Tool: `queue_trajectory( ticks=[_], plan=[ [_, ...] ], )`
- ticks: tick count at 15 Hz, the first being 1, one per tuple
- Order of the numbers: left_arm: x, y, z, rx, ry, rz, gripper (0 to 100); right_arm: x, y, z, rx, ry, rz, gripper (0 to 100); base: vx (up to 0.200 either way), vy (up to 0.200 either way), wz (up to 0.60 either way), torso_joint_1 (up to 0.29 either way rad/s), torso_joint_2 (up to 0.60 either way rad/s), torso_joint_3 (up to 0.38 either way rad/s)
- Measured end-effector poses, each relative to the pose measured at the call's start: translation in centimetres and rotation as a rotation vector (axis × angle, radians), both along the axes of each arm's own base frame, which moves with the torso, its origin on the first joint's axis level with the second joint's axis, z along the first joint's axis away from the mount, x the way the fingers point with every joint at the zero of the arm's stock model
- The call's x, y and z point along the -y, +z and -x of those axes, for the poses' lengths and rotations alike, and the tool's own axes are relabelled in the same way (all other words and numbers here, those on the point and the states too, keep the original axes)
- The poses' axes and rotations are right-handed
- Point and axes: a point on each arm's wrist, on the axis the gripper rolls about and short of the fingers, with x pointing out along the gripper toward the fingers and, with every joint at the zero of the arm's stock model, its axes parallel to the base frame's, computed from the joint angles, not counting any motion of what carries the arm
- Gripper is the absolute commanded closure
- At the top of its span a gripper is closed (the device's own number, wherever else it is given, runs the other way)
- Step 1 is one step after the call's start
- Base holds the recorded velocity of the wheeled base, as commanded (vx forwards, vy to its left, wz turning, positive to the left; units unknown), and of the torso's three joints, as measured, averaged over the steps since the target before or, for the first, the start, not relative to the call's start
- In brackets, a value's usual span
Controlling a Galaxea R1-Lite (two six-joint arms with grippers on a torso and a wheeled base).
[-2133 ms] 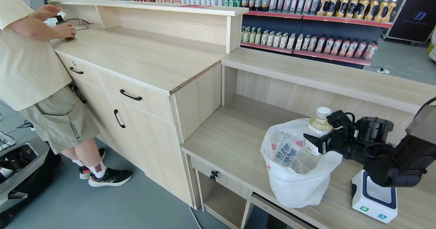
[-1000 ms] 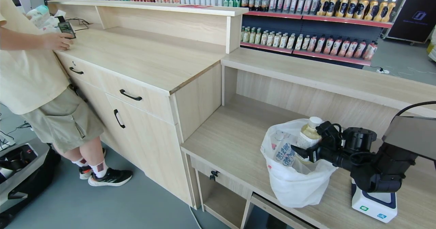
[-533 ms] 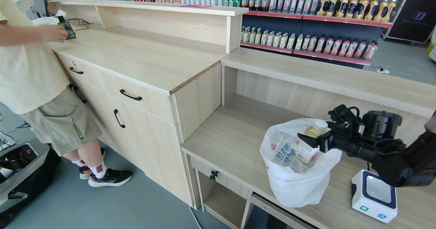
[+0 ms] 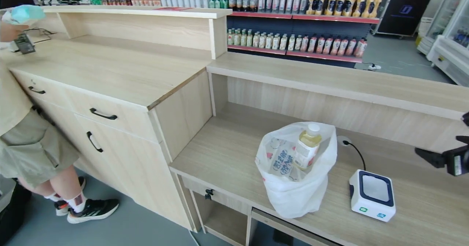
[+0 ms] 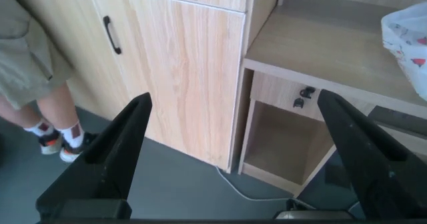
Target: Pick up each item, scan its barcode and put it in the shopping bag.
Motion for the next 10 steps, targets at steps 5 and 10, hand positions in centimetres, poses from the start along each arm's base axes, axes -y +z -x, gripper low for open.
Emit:
queue_trajectory(
  ticks=[5,10],
  plan=[
    [0.0,0.0,0.0,0.0,-0.001,0.0,0,6.5,-0.9,6.4,-0.254,-0.835,0.096,0,0.0,0.0,-0.36,0.001,0.0,0.0],
    [0.0,0.0,0.0,0.001,-0.001,0.0,0,11.8,-4.4,3.3,-0.311,-0.831,0.091,0,0.0,0.0,0.0,0.0,0.0,0.0]
  ],
)
